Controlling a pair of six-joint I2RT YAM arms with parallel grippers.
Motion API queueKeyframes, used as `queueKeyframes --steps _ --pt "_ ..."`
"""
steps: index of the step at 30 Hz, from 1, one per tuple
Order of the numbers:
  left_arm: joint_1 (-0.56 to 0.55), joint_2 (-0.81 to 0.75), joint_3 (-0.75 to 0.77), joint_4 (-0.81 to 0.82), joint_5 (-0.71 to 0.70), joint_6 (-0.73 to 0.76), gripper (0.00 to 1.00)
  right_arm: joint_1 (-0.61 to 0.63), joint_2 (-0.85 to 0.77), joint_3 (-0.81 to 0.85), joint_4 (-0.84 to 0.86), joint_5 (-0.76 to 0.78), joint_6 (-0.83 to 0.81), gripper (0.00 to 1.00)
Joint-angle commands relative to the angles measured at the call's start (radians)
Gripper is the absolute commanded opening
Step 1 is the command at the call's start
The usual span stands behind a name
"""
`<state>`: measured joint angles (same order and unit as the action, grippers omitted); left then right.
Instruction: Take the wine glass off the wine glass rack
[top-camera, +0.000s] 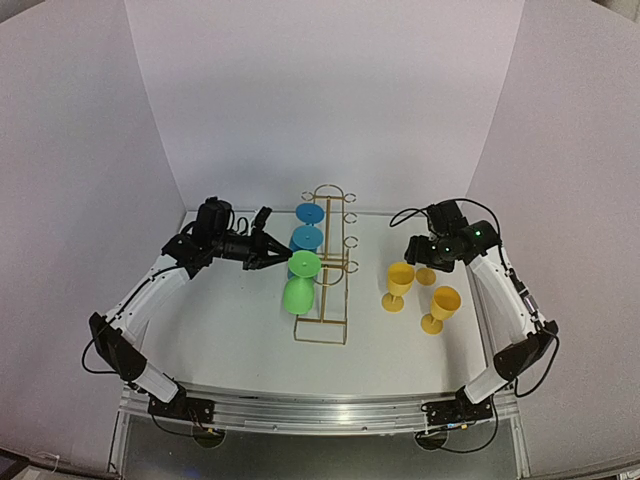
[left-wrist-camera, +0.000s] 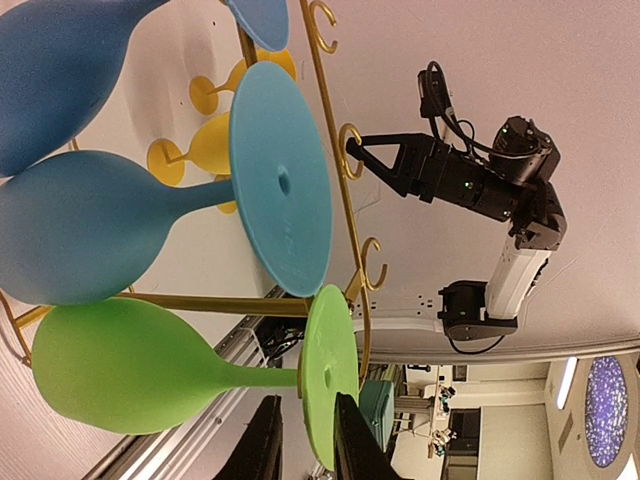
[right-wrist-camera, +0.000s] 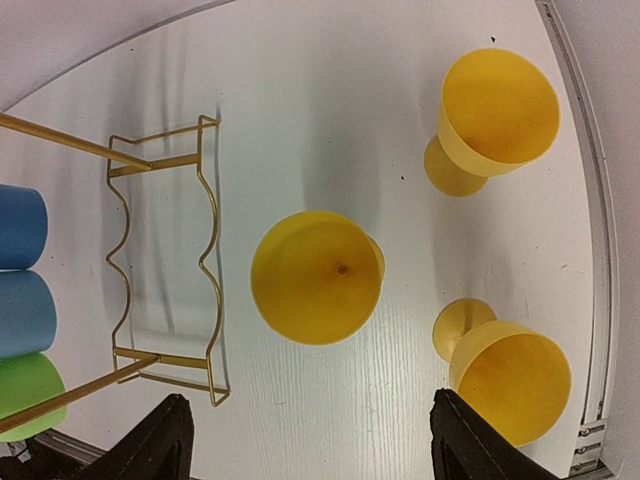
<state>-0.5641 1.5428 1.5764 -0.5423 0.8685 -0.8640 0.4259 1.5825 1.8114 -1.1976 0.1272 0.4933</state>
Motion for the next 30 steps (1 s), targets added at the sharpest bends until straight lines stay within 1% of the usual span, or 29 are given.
queueKeyframes --steps 1,10,13,17,22,30 --pt "-0.006 0.016 0.021 -0.01 0.027 0.012 0.17 -0.004 0.019 0.041 -0.013 -0.006 -0.02 0.76" --pt "-0.012 0.033 0.034 -0.015 0.041 0.017 0.14 -0.004 0.031 0.049 -0.015 -0.004 -0.027 0.76" --pt "-0.013 0.036 0.038 -0.016 0.042 0.019 0.09 -0.004 0.036 0.051 -0.016 -0.002 -0.028 0.76" --pt "-0.013 0.034 0.043 -0.014 0.047 0.02 0.07 -0.003 0.043 0.058 -0.016 -0.003 -0.029 0.76" --pt "-0.013 0.03 0.049 -0.015 0.056 0.022 0.0 -0.003 0.045 0.062 -0.018 -0.001 -0.032 0.76" --pt "-0.007 0.018 0.054 -0.024 0.055 0.028 0.0 -0.004 0.042 0.066 -0.022 -0.001 -0.03 0.76"
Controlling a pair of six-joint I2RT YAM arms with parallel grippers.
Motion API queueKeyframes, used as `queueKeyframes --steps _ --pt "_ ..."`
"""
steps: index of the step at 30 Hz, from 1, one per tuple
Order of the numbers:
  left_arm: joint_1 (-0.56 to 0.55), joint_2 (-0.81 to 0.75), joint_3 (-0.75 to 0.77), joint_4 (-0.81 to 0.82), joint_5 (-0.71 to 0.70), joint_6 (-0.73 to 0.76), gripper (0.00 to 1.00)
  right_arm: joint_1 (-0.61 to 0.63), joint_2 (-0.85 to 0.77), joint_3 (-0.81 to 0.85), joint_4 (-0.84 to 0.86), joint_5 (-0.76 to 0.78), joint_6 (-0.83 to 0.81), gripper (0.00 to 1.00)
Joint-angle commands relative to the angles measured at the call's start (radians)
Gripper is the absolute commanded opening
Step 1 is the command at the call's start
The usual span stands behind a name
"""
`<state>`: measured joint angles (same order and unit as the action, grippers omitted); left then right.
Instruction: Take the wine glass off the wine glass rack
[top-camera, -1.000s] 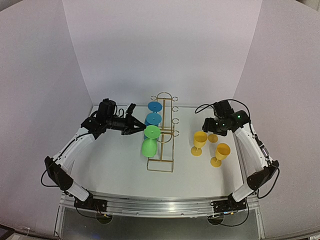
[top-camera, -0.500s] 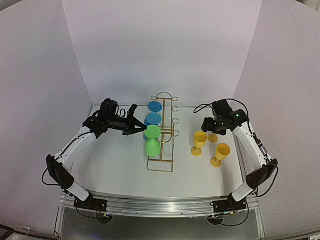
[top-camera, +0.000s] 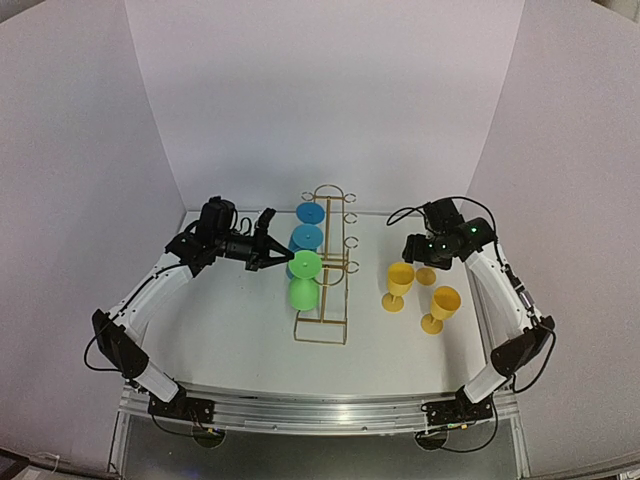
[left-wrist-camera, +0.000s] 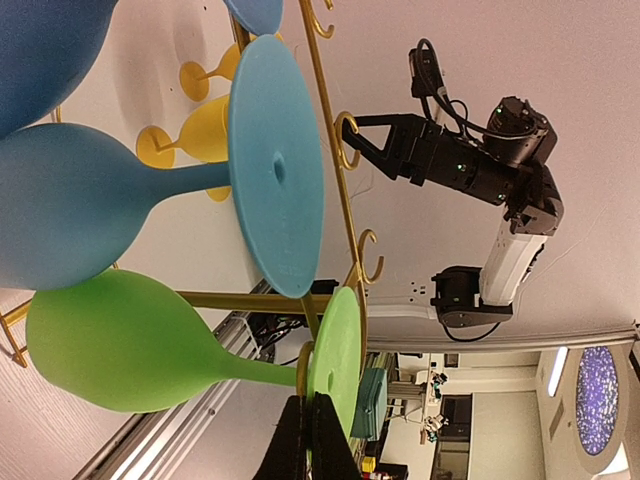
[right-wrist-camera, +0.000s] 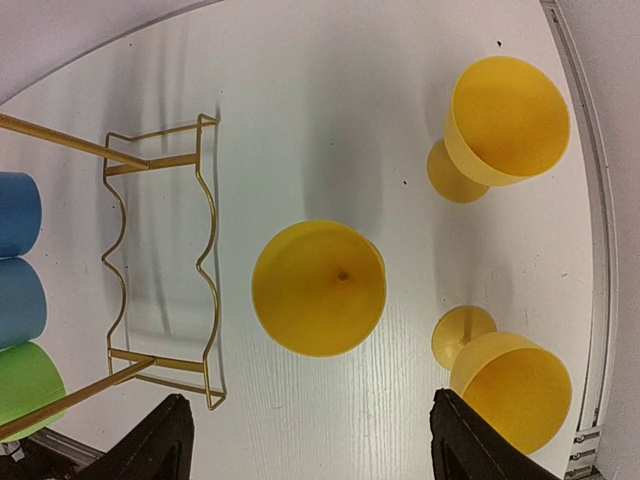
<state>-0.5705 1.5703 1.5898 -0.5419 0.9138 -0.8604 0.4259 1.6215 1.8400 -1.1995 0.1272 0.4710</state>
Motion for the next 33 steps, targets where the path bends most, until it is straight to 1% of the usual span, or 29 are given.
queueKeyframes --steps 1,22,25,33 --pt "0.002 -0.012 0.043 -0.023 0.01 0.024 0.0 -0.004 0.002 0.037 -0.022 -0.001 -0.008 0.76" --pt "0.053 -0.051 0.049 0.019 0.055 -0.005 0.0 -0.004 -0.001 0.062 -0.036 0.002 -0.003 0.76" --pt "0.076 -0.058 0.047 0.017 0.064 0.007 0.0 -0.004 0.0 0.069 -0.04 0.001 -0.004 0.76" --pt "0.084 -0.086 0.031 0.002 0.083 0.047 0.0 -0.004 0.013 0.09 -0.046 -0.004 -0.004 0.76"
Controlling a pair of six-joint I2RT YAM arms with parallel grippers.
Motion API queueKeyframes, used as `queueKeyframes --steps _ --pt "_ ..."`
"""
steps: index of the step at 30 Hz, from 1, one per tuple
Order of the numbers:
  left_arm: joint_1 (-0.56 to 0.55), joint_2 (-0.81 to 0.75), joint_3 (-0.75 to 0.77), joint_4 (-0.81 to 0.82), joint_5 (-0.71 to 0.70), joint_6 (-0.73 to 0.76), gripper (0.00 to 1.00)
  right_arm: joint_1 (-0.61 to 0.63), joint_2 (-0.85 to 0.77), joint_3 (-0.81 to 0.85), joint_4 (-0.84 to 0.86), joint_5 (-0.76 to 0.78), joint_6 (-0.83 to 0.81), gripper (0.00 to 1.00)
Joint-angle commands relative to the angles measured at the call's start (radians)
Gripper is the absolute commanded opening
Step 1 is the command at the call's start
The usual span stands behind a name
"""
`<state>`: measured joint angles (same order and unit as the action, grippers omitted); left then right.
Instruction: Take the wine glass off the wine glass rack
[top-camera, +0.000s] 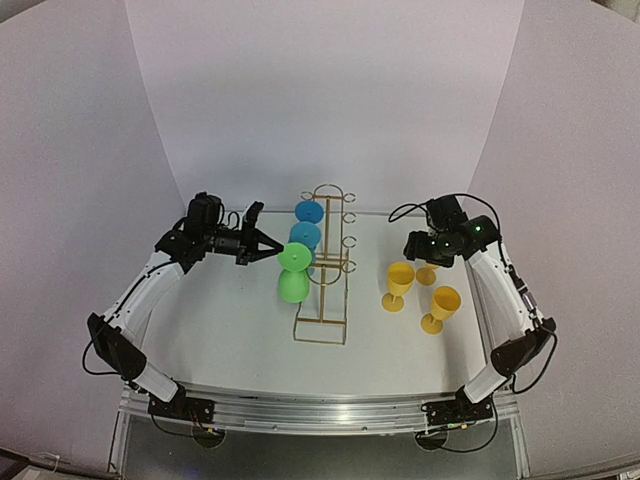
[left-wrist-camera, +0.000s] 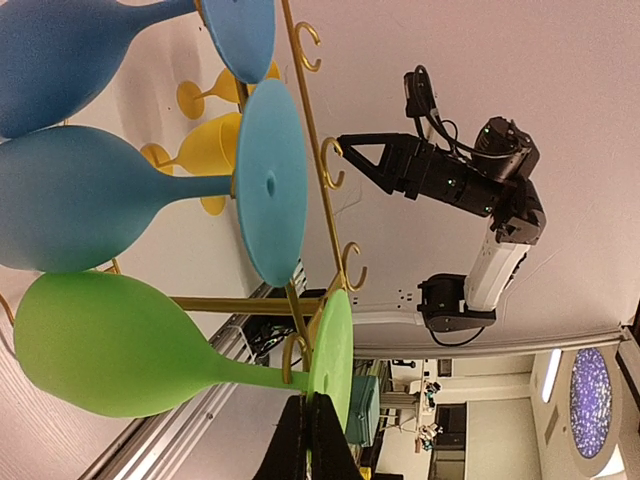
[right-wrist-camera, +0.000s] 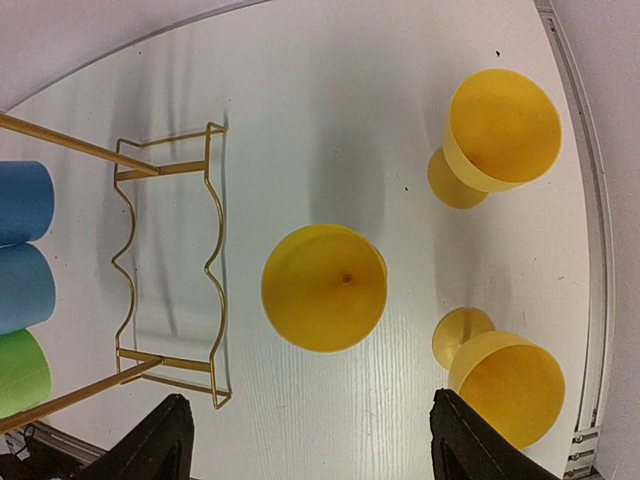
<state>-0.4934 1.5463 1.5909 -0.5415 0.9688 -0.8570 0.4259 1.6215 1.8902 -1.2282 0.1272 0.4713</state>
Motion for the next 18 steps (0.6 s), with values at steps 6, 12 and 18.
queueKeyframes --steps 6,12,18 --pt "0.028 -0.085 0.006 -0.032 0.029 0.096 0.0 -0.004 0.012 0.047 -0.02 -0.008 -0.002 0.76" --pt "0.055 -0.103 0.0 -0.12 0.006 0.2 0.0 -0.004 0.012 0.055 -0.021 -0.031 0.008 0.76" --pt "0.069 -0.132 0.016 -0.245 -0.053 0.392 0.0 -0.004 0.013 0.091 -0.021 -0.06 0.013 0.75"
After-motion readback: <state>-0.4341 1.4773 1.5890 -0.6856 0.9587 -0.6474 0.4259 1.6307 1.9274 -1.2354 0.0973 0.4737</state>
